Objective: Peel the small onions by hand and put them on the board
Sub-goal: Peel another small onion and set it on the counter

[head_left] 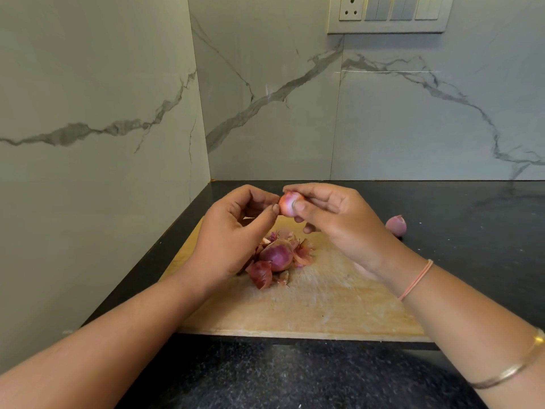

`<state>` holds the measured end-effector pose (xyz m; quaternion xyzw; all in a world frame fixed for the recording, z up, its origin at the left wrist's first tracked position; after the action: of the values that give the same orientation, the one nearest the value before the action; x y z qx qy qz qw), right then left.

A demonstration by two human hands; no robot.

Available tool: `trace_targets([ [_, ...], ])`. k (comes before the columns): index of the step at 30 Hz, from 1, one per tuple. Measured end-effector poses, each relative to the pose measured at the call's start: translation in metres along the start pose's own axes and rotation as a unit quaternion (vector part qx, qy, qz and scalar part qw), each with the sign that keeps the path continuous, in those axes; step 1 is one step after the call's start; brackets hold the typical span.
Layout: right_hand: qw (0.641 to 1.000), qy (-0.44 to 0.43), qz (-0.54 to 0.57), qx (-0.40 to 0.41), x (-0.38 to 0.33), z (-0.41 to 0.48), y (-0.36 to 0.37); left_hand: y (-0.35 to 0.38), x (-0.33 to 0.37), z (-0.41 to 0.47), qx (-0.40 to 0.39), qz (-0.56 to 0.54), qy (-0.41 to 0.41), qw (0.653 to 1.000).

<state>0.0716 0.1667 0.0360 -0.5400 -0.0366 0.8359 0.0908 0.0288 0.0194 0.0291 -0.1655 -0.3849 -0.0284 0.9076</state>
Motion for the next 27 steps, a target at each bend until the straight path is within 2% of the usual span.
trace_targets([
  [6,0.989,0.023,0.13,-0.066,0.002,0.0,0.003,0.001,0.011,-0.002,-0.039,0.093,0.161,0.982],
  [9,0.985,0.023,0.149,-0.083,0.001,0.0,0.005,-0.002,0.015,-0.002,-0.043,0.116,0.196,0.973],
  [19,0.976,0.032,0.19,-0.099,0.002,0.0,0.005,-0.003,0.013,-0.001,-0.044,0.117,0.196,0.973],
  [27,0.978,0.034,0.183,-0.094,0.001,-0.002,0.007,-0.005,0.014,-0.001,-0.064,0.176,0.217,0.958],
])
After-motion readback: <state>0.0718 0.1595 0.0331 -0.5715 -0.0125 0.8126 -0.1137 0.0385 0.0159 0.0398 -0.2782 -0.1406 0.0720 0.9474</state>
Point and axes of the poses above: each hand's wrist, its own z-axis towards the middle knuckle, its own y-axis out of the palm, x = y × z, the point moved 4 cm from there along z, towards the middle knuckle, and after that the axes turned 3 degrees about z, right-handed, at the moved point
